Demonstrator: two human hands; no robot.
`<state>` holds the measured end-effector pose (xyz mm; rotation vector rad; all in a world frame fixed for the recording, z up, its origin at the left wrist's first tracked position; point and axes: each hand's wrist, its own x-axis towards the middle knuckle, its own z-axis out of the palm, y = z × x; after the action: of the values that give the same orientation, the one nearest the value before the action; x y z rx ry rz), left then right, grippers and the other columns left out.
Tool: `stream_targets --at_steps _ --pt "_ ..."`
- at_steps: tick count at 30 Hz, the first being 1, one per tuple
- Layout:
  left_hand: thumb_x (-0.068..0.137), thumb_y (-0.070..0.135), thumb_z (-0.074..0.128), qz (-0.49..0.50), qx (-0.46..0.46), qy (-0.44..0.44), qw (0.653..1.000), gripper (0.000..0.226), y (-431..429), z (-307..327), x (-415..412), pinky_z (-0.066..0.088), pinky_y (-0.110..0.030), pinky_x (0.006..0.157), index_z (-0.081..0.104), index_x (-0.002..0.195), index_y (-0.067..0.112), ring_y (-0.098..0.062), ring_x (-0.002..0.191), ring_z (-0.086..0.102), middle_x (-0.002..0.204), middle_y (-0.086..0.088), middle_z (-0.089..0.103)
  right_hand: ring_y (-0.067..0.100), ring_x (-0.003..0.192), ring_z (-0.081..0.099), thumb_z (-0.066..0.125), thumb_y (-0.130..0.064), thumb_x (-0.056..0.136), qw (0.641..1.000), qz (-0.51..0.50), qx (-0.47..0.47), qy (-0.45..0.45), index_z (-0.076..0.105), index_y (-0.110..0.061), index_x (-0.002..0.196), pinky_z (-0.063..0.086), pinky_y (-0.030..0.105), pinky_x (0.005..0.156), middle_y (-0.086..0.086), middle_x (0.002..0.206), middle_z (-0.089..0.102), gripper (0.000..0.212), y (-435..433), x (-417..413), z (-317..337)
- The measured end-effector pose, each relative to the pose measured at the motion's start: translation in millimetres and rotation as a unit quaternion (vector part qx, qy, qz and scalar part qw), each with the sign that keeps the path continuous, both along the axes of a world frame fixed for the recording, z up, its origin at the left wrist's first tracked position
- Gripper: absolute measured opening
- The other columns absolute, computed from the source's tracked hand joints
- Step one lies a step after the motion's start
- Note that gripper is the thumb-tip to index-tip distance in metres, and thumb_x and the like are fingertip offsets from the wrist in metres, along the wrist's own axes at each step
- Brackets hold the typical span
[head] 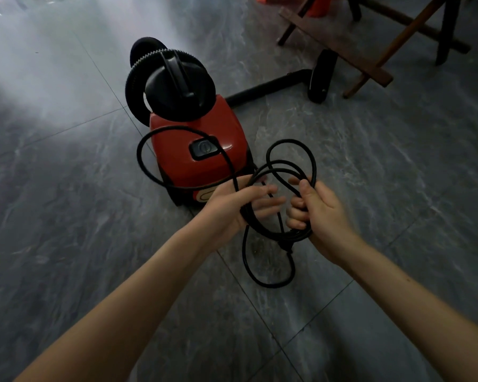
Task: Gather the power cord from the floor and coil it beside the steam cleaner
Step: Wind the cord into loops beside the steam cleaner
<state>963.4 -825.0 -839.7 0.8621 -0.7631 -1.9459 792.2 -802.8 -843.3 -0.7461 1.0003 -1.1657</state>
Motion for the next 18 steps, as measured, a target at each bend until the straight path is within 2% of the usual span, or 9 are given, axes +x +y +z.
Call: stream_targets --at_steps 2,4,5,8,13,16,18 --pt "0.097 0.004 0.053 -0.010 -0.003 -0.016 1.000 0.017 -0.5 1.9 -1.2 0.058 -0.028 0.064 0.061 0.111 -0.001 -0.018 0.069 0.072 0.070 -0.004 0.068 0.002 0.042 0.034 0.036 -0.020 0.106 1.000 0.005 0.013 -0.017 0.053 -0.010 0.103 0.034 0.016 0.039 -0.009 0.055 0.042 0.020 3.7 3.9 0.4" --pt "0.101 0.010 0.047 -0.024 0.013 -0.021 0.999 0.015 -2.0 4.1 -0.8 0.047 -0.019 0.044 0.062 0.100 0.005 -0.005 0.044 0.053 0.054 0.005 0.052 0.002 0.042 0.034 0.037 -0.021 0.105 1.000 0.009 0.015 -0.021 0.053 -0.011 0.100 0.034 0.016 0.039 -0.009 0.056 0.039 0.020 5.8 4.9 0.9" --pt "0.102 0.012 0.045 -0.036 0.022 -0.011 0.999 0.017 -2.8 4.8 -0.3 0.039 -0.016 0.037 0.060 0.095 0.006 -0.003 0.038 0.042 0.051 0.007 0.044 0.003 0.042 0.034 0.037 -0.022 0.105 1.000 0.012 0.013 -0.017 0.053 -0.011 0.100 0.035 0.017 0.039 -0.009 0.056 0.039 0.020 6.0 4.2 1.3" --pt "0.101 0.013 0.043 -0.061 0.047 0.031 0.997 0.021 -4.8 5.3 2.8 0.026 -0.015 0.032 0.057 0.087 0.007 -0.001 0.035 0.029 0.049 0.008 0.033 0.004 0.043 0.036 0.040 -0.023 0.104 1.000 0.022 0.005 -0.002 0.053 -0.010 0.101 0.038 0.018 0.041 -0.008 0.057 0.041 0.019 5.7 0.7 3.6" --pt "0.098 0.013 0.044 -0.066 0.045 0.046 0.996 0.020 -7.1 4.4 7.3 0.027 -0.015 0.030 0.059 0.085 0.008 -0.001 0.035 0.027 0.050 0.008 0.030 0.008 0.046 0.045 0.050 -0.021 0.100 0.999 0.045 0.013 -0.009 0.056 -0.006 0.108 0.045 0.023 0.045 -0.004 0.059 0.052 0.017 3.4 -4.0 11.4" --pt "0.099 0.015 0.044 -0.077 0.039 0.023 0.996 0.023 -7.6 3.7 10.4 0.027 -0.015 0.030 0.060 0.084 0.009 -0.001 0.036 0.027 0.050 0.009 0.030 0.008 0.046 0.049 0.063 -0.020 0.087 0.993 0.090 0.062 -0.041 0.060 -0.006 0.116 0.048 0.024 0.046 -0.001 0.064 0.060 0.033 0.9 -9.5 18.7" --pt "0.101 0.015 0.043 -0.097 0.021 -0.015 0.995 0.025 -7.6 4.4 12.2 0.026 -0.015 0.031 0.061 0.084 0.010 -0.002 0.038 0.025 0.052 0.008 0.030 0.008 0.048 0.052 0.065 -0.022 0.080 0.982 0.124 0.116 -0.080 0.062 -0.005 0.121 0.050 0.024 0.049 0.002 0.069 0.064 0.044 -0.3 -13.0 22.8"
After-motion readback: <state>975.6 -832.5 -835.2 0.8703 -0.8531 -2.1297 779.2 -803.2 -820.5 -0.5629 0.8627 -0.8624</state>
